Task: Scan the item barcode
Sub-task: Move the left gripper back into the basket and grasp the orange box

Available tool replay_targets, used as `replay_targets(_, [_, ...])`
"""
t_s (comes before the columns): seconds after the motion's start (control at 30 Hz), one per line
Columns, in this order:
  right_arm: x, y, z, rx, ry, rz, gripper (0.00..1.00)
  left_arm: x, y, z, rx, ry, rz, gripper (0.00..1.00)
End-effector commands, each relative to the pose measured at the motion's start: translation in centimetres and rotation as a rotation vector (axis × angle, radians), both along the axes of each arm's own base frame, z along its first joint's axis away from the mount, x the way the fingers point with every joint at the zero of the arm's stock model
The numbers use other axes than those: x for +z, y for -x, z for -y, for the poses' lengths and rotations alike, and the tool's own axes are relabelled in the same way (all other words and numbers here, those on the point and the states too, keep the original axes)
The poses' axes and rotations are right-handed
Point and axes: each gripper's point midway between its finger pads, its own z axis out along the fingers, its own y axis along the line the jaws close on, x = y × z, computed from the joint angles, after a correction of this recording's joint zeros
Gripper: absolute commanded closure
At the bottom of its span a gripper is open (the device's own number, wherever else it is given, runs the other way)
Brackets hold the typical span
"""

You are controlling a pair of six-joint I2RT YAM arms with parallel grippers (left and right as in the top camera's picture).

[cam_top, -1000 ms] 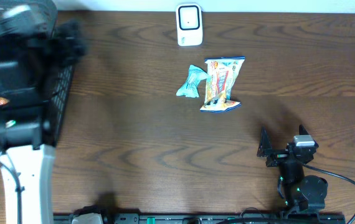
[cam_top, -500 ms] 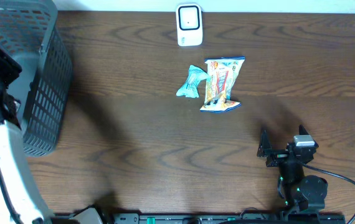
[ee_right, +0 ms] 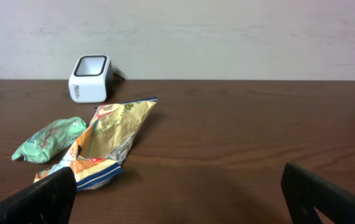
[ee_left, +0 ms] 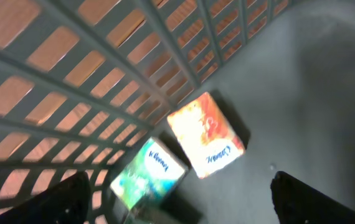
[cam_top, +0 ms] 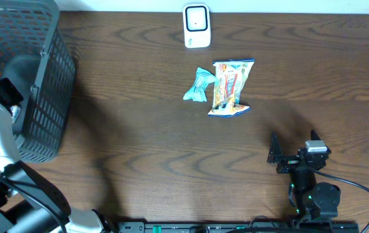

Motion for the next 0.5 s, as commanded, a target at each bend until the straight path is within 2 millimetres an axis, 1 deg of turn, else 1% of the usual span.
replay_targets(0.0, [-0.2,0.0,0.3,-0.013,-0.01,-0.006,0.01,0.3,-1.3,-0.7,-0.002,-0.01,0.046,0.14])
replay_targets(0.07, [-0.2,0.0,0.3,-0.013,-0.01,-0.006,0.01,-0.4,-2.0,-0.6,0.021,0.026,0.088,0.14])
replay_targets(0.13, [-0.1,0.0,0.3,-0.013,-0.01,-0.006,0.01,-1.2,-2.3,-0.9,0.063,0.049,0.114,0.14])
replay_targets(0.33, [-0.2,0.0,0.3,-0.013,-0.01,-0.006,0.01,-5.1,-3.1,-1.4,0.269,0.167,0.22,0.13])
replay_targets(0.47, [-0.1,0.0,0.3,-0.013,-0.01,-0.006,0.01,-7.7,-3.6,-1.8,0.33,0.203,0.238,0.13])
